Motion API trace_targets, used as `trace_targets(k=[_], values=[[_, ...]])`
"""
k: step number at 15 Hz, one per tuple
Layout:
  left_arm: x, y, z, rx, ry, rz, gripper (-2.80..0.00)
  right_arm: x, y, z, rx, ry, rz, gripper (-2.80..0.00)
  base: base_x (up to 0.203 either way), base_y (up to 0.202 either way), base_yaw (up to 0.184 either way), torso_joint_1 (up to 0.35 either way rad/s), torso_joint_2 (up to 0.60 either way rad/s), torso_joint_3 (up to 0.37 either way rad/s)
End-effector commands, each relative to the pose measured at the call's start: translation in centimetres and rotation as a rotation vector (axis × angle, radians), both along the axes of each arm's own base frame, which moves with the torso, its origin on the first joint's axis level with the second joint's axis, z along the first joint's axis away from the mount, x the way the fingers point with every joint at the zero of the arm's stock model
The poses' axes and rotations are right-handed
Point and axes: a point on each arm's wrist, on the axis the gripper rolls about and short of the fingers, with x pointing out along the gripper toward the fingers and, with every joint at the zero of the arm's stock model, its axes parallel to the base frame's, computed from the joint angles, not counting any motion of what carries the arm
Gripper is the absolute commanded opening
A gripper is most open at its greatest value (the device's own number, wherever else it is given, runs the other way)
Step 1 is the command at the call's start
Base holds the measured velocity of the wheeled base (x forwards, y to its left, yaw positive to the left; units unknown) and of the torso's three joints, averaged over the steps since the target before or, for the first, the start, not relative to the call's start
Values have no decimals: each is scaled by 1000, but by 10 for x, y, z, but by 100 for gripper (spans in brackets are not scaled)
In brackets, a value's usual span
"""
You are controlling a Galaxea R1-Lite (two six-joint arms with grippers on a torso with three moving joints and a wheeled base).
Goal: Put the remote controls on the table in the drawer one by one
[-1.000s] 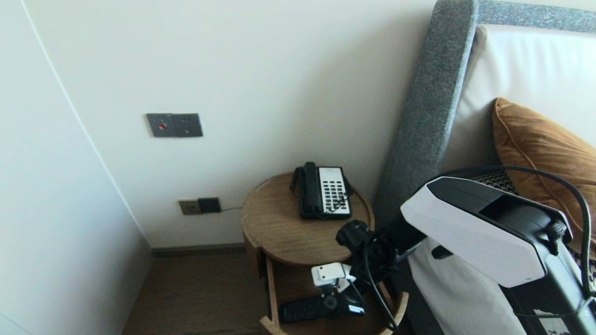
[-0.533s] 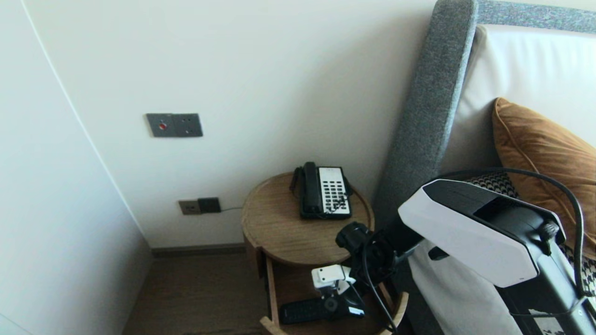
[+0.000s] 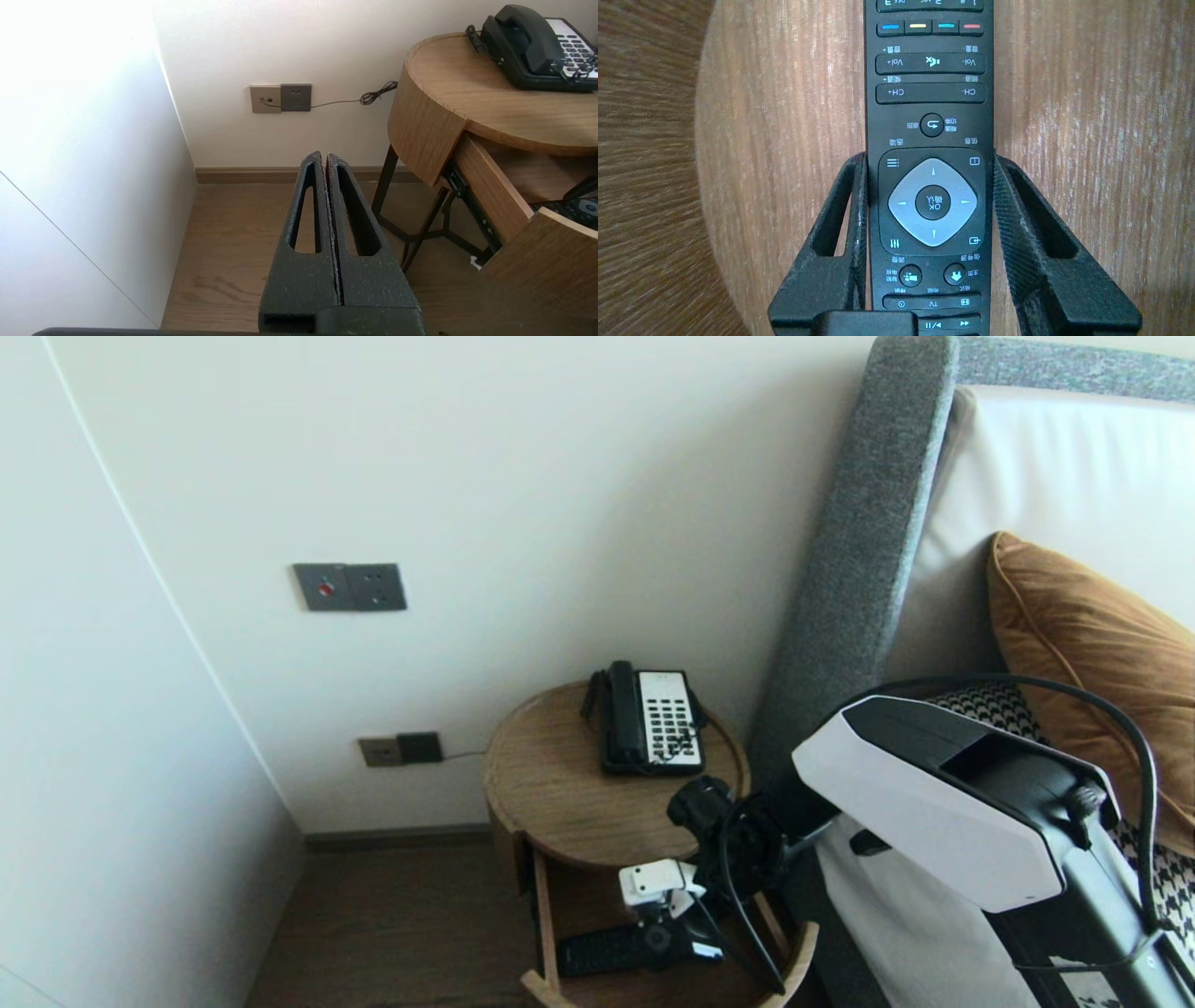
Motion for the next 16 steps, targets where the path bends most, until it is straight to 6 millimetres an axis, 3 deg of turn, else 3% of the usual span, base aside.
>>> trace_targets(k=[1, 6, 16], values=[[0, 0, 0, 0, -2, 1, -280, 1, 1, 1, 5, -9, 8, -280, 0, 0, 0, 0, 0, 0], [0, 0, 0, 0, -2, 1, -280, 5, 4, 2, 7, -18, 0, -280, 0, 0, 0, 0, 0, 0], [0, 0, 0, 0, -2, 1, -280, -9, -3, -4, -19, 28, 2, -280, 0, 0, 0, 0, 0, 0]])
